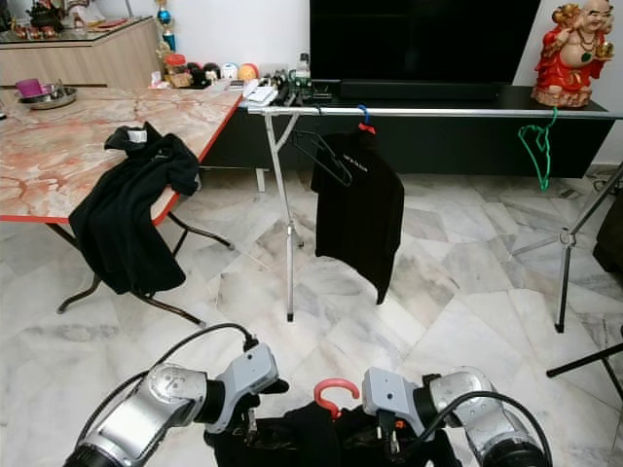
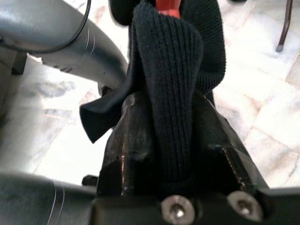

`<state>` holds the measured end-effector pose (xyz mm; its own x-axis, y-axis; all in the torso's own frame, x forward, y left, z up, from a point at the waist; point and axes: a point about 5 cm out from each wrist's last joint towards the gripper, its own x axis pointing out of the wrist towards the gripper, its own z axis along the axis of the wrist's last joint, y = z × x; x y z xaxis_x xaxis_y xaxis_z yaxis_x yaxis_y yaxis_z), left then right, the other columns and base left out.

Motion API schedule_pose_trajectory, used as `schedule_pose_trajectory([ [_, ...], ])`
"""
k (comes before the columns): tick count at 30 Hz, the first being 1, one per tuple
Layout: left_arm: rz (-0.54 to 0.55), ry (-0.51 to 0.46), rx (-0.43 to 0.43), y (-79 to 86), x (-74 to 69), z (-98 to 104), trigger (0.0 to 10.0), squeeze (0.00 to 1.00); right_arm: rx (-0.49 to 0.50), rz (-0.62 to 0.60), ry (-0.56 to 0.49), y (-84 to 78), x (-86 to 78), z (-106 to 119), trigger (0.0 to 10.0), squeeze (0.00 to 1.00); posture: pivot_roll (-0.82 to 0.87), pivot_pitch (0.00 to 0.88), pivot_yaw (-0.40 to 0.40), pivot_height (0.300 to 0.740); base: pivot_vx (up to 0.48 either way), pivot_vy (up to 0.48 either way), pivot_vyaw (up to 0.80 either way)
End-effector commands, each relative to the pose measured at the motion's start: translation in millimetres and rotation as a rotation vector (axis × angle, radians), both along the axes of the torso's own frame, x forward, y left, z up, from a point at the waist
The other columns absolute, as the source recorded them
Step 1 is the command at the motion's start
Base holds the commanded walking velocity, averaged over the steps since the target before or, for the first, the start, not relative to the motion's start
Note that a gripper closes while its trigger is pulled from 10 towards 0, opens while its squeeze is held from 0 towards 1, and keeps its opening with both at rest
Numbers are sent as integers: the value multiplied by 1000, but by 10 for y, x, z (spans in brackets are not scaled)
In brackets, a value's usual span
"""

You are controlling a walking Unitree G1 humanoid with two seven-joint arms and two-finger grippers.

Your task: Hang hanger

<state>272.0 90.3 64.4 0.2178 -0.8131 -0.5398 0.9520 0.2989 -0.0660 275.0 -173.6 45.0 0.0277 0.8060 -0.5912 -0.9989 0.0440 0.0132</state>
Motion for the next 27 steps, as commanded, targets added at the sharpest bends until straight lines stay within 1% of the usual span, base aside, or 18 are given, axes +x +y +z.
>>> schedule_pose_trajectory([
  [1,-29,16,-5,-12,-8,-1,10000,0,55,-8,-61,66,80,109,0,0,81,0,-21,740,0,0,0],
  [2,-40,33,-14,-17,-21,-11,10000,0,72,-16,-71,111,117,139,0,0,80,1,-20,740,0,0,0],
  [5,-33,33,-21,-18,-5,-21,10000,0,63,17,-69,160,108,132,0,0,79,2,-21,740,0,0,0],
  [8,-22,44,-36,-27,2,-29,10000,0,70,30,-61,183,98,127,0,0,87,4,-24,740,0,0,0],
  [9,-15,51,-48,-32,2,-32,10000,0,92,25,-58,202,108,146,0,0,85,7,-22,740,0,0,0],
  [15,-15,69,-70,-41,2,-38,10000,0,118,26,-64,221,144,208,0,0,81,10,-18,740,0,0,0],
  [16,-17,66,-68,-41,4,-38,4863,0,117,24,-64,217,149,210,0,0,81,10,-18,740,0,0,0],
  [17,-19,62,-65,-40,7,-38,3176,0,116,22,-63,212,152,211,0,0,80,14,-17,740,0,0,0],
  [18,-21,59,-63,-40,9,-37,3176,0,115,20,-62,209,154,212,0,0,80,14,-17,740,0,0,0],
  [19,-22,59,-62,-40,11,-36,0,0,117,17,-61,206,161,220,0,0,80,15,-17,740,0,0,0],
  [24,-23,73,-67,-35,8,-36,0,0,137,7,-60,212,189,264,0,0,78,20,-13,740,0,0,0],
  [27,-40,81,-61,-31,2,-36,0,0,157,-22,-63,211,228,307,0,0,76,24,-11,740,0,0,0],
])
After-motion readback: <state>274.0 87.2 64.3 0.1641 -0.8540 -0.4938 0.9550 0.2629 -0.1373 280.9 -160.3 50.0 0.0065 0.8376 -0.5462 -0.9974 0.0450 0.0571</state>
